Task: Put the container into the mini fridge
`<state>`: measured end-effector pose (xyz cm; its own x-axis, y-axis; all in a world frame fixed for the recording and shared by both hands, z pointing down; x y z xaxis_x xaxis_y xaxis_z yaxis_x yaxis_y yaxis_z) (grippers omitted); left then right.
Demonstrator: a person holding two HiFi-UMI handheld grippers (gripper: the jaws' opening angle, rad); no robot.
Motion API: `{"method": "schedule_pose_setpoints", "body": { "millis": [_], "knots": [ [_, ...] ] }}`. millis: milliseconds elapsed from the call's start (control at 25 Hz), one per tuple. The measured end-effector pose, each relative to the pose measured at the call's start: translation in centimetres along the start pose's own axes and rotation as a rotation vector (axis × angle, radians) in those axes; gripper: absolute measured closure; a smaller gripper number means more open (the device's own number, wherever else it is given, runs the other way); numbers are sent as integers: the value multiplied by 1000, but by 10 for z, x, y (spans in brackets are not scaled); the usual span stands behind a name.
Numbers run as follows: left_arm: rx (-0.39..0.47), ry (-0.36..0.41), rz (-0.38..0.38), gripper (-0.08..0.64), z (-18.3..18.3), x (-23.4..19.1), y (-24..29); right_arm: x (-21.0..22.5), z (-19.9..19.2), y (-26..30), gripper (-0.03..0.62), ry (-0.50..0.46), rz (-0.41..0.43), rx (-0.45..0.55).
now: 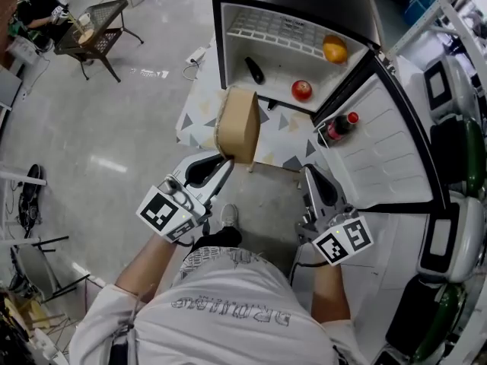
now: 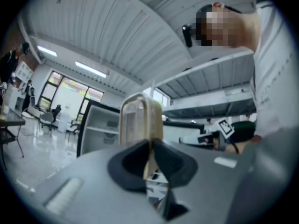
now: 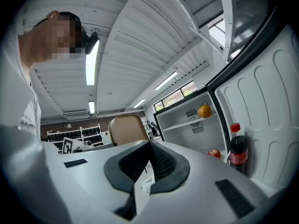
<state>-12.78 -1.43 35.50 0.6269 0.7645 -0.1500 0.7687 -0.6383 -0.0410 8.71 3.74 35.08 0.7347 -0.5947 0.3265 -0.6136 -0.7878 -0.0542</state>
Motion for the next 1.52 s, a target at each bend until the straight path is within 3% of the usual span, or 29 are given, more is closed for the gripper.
{"method": "schedule_pose_setpoints", "body": {
  "millis": [520, 1040, 1320, 1400, 1520],
  "knots": [
    [-4, 13, -55, 515, 9, -60, 41, 27, 4, 49, 592, 8, -71, 1],
    [-21, 82, -48, 515, 13, -83, 85, 65, 15, 76, 592, 8, -60, 7],
    [-51, 226, -18, 515, 20, -82, 122, 99, 25, 82, 592, 23, -14, 12],
    [-64, 313, -10, 515, 23, -80, 133, 109, 28, 85, 592, 28, 3, 12],
    [-109, 504, -11, 515, 24, -74, 149, 123, 33, 87, 592, 31, 24, 14]
  ]
}}
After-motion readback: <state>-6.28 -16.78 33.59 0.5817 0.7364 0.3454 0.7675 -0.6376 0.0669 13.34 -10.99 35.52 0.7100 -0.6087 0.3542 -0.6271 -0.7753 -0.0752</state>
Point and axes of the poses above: the fingertips, and each gripper's own axes: y forward along the fingers, x to its right, z out of its top, the point moved 5 cm from there along -y, backward along the fingers, and after that the axes turned 11 degrees about z, right-handed, at the moved point
